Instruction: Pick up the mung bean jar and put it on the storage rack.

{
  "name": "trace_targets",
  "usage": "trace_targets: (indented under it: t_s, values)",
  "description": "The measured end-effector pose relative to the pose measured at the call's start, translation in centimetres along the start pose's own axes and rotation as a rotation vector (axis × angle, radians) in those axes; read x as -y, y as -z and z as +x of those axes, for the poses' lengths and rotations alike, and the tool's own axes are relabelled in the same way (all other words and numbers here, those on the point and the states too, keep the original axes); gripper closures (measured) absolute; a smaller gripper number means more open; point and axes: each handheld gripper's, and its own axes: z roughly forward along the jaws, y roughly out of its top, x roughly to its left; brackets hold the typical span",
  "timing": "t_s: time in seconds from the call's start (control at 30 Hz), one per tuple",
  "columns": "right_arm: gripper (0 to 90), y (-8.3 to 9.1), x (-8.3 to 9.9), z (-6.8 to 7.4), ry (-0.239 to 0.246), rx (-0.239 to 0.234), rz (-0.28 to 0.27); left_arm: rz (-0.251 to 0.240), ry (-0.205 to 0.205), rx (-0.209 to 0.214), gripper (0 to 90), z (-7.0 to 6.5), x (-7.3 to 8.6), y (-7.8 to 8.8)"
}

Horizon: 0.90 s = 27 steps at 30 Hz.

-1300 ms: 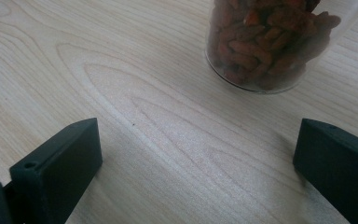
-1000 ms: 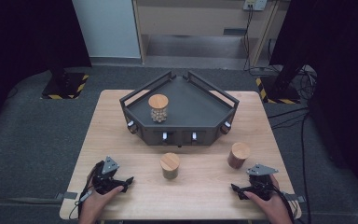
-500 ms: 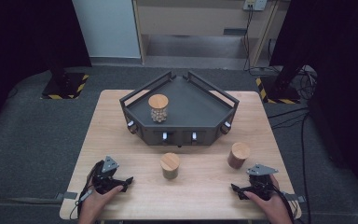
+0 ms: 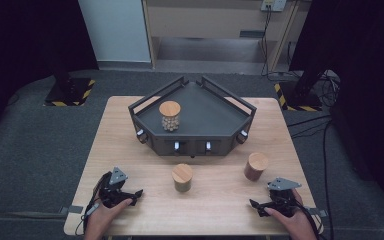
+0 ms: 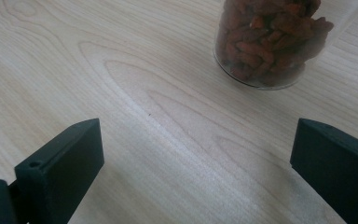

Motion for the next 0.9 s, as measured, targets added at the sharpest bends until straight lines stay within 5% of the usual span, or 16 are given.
trace_targets:
  t_s: [0.9]
  values:
    - [4.5,0.2,-2.4,3.4,0.101,-0.112,-0.01,0.001,0.001,-0.007,1.6,-0.1,0.0,0.0]
